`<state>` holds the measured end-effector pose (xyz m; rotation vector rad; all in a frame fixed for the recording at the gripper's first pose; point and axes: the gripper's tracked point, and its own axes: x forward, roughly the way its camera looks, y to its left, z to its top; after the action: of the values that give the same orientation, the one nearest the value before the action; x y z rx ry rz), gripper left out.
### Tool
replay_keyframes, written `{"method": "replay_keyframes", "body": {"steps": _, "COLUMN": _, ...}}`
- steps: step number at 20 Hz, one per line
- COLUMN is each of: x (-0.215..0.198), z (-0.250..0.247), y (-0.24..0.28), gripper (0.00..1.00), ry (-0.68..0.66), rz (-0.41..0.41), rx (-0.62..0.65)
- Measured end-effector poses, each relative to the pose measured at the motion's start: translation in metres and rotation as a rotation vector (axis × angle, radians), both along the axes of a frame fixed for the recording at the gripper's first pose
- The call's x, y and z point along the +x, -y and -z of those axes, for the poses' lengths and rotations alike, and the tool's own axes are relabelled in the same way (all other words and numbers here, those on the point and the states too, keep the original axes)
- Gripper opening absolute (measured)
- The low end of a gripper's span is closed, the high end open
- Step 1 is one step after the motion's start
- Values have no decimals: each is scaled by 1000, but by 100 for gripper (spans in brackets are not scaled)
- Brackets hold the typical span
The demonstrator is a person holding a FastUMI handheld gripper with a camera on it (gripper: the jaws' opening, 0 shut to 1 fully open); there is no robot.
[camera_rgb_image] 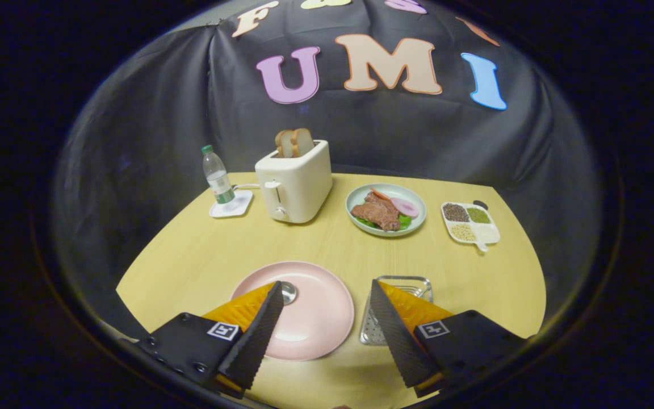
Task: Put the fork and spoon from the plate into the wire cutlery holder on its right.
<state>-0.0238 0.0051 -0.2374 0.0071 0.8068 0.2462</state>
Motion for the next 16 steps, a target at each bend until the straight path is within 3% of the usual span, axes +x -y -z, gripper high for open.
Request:
{"method": "replay_keyframes", "body": {"steps": 9, "x": -25, "z": 35, "y": -48, "gripper": 97, "ry": 132, "rz": -4, "rx": -76}}
{"method": "replay_keyframes", "body": {"steps": 16, "x": -51, "z": 81, "y": -78, "gripper": 99, "ry": 25, "rz": -61, "rx": -137}}
